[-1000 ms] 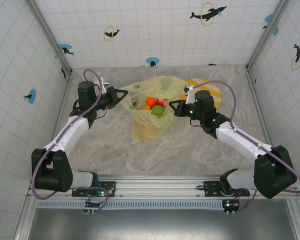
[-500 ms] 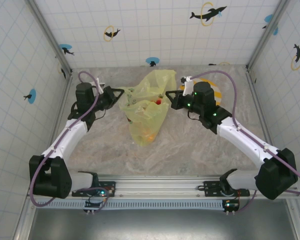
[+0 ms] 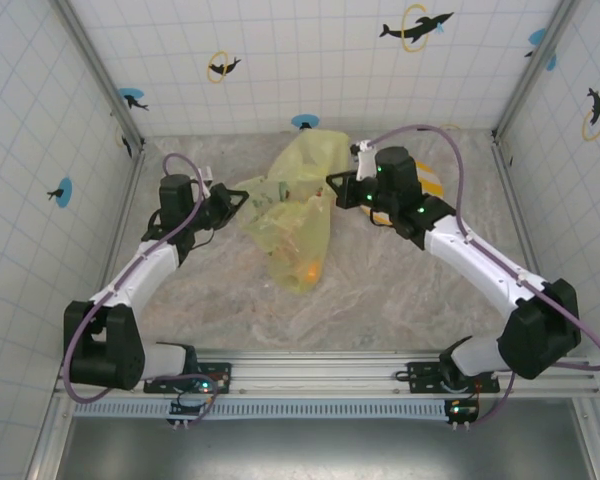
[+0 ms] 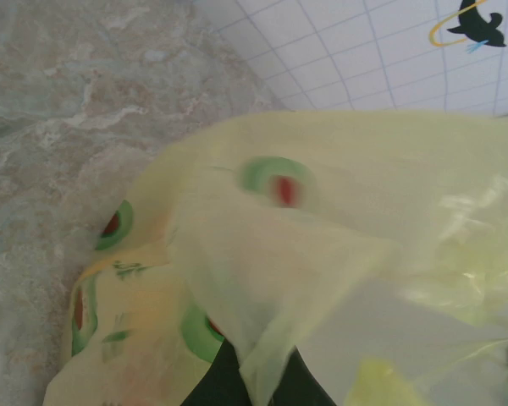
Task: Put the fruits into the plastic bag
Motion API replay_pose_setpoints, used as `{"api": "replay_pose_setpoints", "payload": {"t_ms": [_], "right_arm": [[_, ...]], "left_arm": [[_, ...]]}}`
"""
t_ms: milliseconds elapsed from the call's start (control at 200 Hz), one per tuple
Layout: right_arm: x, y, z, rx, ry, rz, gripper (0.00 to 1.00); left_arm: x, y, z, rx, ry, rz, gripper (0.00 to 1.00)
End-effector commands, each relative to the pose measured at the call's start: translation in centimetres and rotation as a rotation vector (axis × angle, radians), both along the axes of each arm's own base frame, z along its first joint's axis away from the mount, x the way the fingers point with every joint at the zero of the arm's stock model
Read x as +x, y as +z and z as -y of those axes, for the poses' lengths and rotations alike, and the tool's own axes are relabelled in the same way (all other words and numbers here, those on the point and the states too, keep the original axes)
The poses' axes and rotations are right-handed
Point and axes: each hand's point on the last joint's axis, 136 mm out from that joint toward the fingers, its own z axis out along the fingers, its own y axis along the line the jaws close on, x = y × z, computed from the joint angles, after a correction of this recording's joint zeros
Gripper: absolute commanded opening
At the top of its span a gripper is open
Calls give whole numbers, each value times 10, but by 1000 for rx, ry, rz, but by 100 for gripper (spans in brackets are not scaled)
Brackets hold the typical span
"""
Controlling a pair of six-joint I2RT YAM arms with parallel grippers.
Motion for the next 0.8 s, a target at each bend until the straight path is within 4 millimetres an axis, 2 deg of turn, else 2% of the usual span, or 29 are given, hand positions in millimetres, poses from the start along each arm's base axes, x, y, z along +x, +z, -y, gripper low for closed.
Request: {"api": "replay_pose_setpoints", "payload": {"t_ms": [0, 90, 225, 310, 360, 435, 566, 796], "right_arm": [[-3, 28, -4, 34, 26, 67, 0], [-1, 14, -3, 17, 18, 45, 0], [0, -26, 1, -40, 4, -28, 0], [1, -45, 9, -79, -15, -59, 6], [2, -49, 13, -92, -24, -69, 10], [4, -44, 18, -98, -34, -61, 17], [4, -27, 26, -111, -52, -19, 33], [6, 2, 68, -181, -171, 77, 50]], "left_arm": [[5, 31, 0, -18, 8, 88, 0], [6, 22, -1, -5, 11, 74, 0], [5, 2, 0, 5, 3, 30, 0], [6, -2, 1, 4, -5, 21, 0], [6, -1, 1, 5, -6, 23, 0], [7, 5, 1, 5, -5, 38, 5], [7, 22, -1, 11, 8, 82, 26], [3, 52, -18, 90, 89, 193, 55]]}}
